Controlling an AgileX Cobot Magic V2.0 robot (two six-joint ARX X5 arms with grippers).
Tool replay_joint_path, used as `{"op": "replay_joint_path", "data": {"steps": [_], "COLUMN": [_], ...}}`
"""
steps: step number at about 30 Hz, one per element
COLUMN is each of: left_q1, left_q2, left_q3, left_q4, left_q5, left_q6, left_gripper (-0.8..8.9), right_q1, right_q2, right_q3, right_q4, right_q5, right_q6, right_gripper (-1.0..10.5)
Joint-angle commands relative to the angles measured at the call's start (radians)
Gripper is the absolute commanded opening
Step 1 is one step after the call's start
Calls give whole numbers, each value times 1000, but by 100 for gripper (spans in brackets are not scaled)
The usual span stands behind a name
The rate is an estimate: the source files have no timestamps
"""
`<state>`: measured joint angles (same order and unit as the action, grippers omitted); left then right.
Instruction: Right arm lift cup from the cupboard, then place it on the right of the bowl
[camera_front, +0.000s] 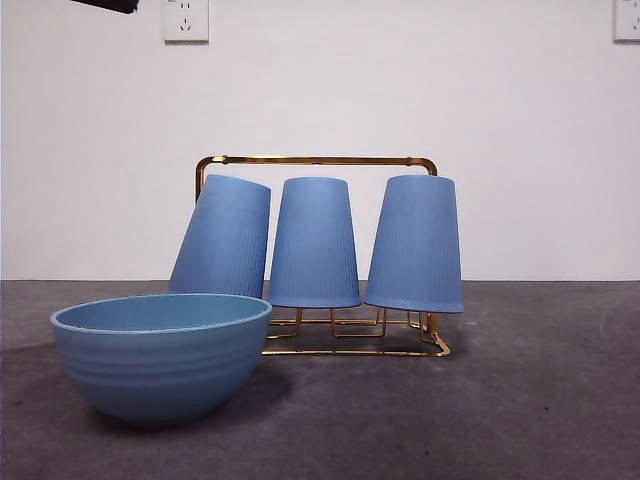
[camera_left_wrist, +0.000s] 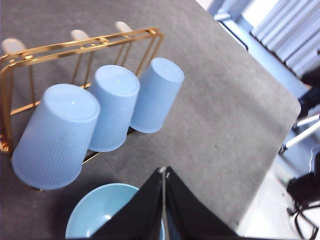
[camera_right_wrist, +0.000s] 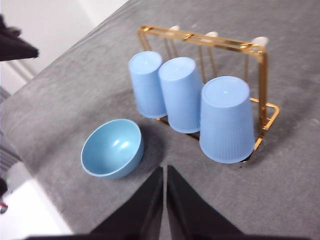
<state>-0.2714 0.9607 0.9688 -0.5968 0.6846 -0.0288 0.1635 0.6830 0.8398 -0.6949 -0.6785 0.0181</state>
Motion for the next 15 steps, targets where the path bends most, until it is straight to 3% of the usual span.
{"op": "replay_joint_path", "data": {"steps": [1,7,13,15], "left_q1": [-15,-17,-17,-17], "left_q2": [8,8,8,8], "left_q3": [22,22,22,22], "left_q4": [13,14,14,14], "left_q5": [9,7,8,7], "left_q6": [71,71,70,70], "left_gripper": [9,104,456,548], "right_q1": [14,19,19,19], "right_q2": [8,8,9,9], "right_q3": [12,12,12,12], "right_q4": [12,14,22,22], "right_q5": [-5,-2,-2,-2], "right_q6": [-37,-37,-32,-29], "right_gripper": [10,47,436,497]}}
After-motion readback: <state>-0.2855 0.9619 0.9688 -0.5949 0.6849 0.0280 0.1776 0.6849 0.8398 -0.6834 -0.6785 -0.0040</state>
